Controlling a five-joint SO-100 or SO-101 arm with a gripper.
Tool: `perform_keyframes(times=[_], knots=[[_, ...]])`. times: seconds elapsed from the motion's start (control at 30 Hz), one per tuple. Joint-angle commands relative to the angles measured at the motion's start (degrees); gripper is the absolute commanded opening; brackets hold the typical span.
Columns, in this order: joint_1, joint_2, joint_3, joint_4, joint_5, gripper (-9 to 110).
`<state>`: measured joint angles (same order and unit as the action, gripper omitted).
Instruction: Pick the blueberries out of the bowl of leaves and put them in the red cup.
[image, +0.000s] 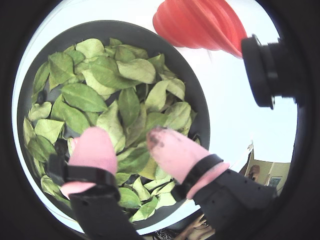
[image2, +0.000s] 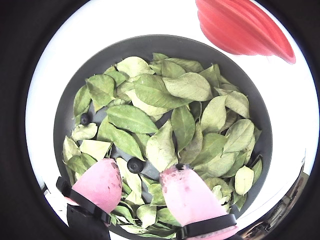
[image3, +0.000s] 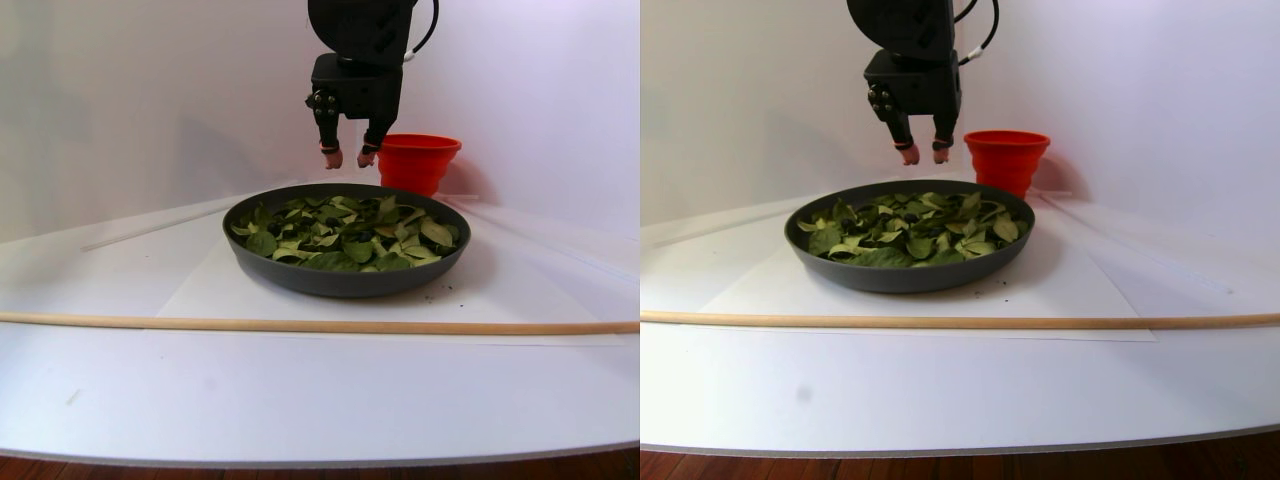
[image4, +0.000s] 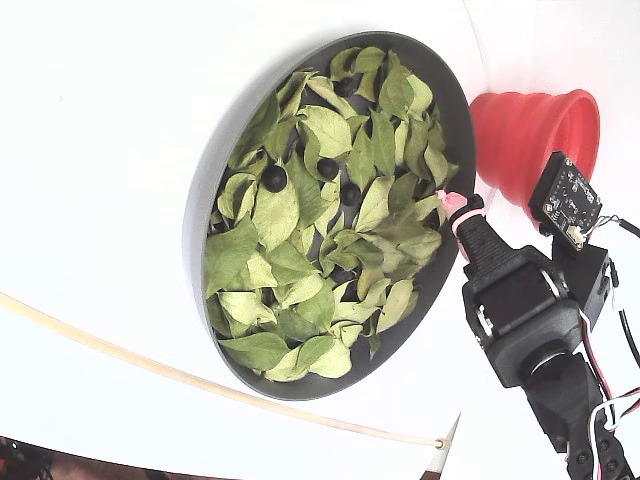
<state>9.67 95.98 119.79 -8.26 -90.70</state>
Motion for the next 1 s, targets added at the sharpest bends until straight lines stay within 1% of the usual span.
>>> perform_keyframes(times=[0.0, 0.97], knots=[[-0.4, 8.0, -0.1, -1.8, -0.3, 14], [-2.6, -4.1, 3.5, -9.8, 3.5, 16]])
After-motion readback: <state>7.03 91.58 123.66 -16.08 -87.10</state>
